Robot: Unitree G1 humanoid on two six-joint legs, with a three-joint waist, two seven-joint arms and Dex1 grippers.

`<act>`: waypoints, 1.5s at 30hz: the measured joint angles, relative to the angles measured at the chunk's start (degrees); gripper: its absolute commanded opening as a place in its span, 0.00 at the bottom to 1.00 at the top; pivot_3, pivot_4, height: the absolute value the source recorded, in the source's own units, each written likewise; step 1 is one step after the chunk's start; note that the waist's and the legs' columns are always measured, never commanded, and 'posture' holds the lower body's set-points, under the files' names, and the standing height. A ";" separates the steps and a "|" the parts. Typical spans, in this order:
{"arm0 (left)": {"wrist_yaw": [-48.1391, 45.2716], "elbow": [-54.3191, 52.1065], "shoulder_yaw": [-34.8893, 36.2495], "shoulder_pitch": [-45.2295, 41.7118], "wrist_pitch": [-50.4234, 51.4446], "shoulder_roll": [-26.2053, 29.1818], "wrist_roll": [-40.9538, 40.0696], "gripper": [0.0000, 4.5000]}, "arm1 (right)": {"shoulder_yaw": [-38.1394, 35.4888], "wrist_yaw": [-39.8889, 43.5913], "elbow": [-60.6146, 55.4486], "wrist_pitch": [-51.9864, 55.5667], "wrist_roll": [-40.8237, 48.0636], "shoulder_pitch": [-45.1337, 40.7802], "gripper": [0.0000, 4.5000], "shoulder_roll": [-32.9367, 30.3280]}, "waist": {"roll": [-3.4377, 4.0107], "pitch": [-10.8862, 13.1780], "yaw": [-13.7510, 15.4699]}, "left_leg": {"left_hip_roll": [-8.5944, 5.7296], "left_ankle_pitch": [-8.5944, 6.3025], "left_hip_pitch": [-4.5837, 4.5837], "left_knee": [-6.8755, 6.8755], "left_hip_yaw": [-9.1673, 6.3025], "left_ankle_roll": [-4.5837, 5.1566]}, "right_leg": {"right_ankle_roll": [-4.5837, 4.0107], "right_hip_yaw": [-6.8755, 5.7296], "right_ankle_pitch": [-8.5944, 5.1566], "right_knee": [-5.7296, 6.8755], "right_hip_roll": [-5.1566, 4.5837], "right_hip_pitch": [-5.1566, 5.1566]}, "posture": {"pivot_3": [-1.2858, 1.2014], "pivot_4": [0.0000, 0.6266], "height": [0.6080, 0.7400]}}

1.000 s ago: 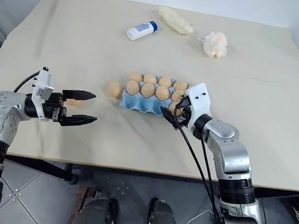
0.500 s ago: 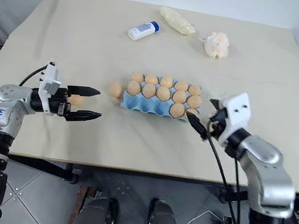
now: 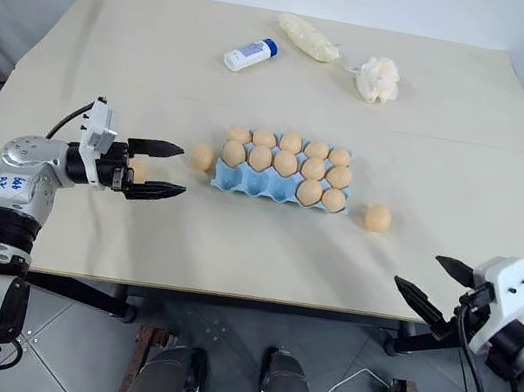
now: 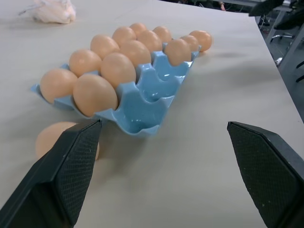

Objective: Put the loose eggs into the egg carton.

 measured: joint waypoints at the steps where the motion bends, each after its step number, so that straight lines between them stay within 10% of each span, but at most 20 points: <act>1: -0.02 0.42 0.00 -0.41 -0.11 -0.05 0.11 1.00 | -0.02 -0.11 0.28 -0.71 0.00 -0.43 1.00 0.02 | 0.00 0.00 -0.03 | -0.01 0.00 0.00 0.01 0.01 0.00 | 0.01 0.01 0.01 0.00 0.00 0.00 | 0.52 0.24 1.00; 24: 1.67 -5.75 1.87 4.90 1.06 -0.58 -0.23 1.00 | 22.07 -19.71 25.43 -5.93 -14.41 -30.64 1.00 11.94 | 0.01 0.01 -0.04 | 0.02 -0.06 -0.01 0.06 0.01 -0.05 | -0.05 0.00 0.03 0.25 -0.11 -0.07 | 0.52 0.24 1.00; 33: 3.03 -8.16 2.44 6.00 2.11 -0.55 -0.63 1.00 | 22.67 -19.63 29.55 -10.01 -15.55 -32.05 0.43 13.04 | 0.01 0.01 -0.12 | 0.05 -0.03 0.00 0.11 0.01 -0.06 | -0.04 0.02 0.03 0.32 -0.11 -0.07 | 0.52 0.24 1.00; 45: 3.67 -10.15 3.40 7.88 2.69 0.36 -0.98 1.00 | 24.67 -20.76 9.67 2.27 -11.00 -39.17 0.40 14.57 | 0.02 0.01 -0.36 | 0.20 -0.03 0.02 0.11 -0.01 -0.07 | -0.10 0.02 0.02 0.34 -0.12 -0.09 | 0.52 0.24 1.00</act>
